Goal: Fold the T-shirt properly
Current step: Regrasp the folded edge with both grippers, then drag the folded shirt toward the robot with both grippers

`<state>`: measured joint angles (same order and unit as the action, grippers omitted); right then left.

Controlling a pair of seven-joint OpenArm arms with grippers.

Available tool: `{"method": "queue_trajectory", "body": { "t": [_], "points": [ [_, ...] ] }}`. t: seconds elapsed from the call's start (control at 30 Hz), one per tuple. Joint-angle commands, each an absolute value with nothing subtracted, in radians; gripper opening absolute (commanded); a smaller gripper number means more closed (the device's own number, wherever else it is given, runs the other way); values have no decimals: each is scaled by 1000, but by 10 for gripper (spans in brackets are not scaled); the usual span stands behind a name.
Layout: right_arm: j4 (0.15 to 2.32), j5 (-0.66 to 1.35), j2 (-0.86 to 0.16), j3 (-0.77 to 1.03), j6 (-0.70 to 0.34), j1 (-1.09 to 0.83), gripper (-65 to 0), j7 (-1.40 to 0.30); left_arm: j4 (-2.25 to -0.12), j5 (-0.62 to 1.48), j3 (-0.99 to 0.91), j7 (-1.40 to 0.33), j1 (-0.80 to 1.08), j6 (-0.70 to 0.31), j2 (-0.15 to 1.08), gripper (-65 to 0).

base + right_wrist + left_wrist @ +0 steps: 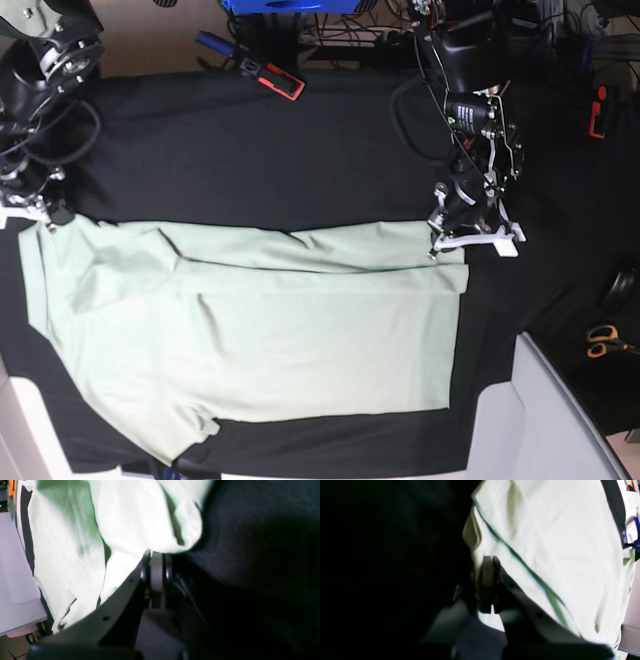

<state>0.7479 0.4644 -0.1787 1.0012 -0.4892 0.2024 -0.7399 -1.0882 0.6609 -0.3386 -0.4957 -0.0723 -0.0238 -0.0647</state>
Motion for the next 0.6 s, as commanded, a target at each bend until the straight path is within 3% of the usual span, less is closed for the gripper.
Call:
{"method": "queue_trajectory", "body": {
  "t": [0.0, 0.47, 0.53, 0.57],
  "points": [
    [763, 466, -196, 1001, -495, 214, -650, -734, -1118, 656, -337, -499, -70, -18, -64, -650],
    [763, 466, -194, 995, -496, 205, -641, -734, -1159, 653, -335, -499, -45, -18, -44, -650],
    [763, 466, -194, 1001, -496, 202, -586, -750, -1159, 653, -335, -499, -47, -18, -44, -650],
    [763, 466, -194, 1001, -496, 202, -524, -766, -1159, 653, -335, -499, -47, -18, -44, -650]
  ]
}}
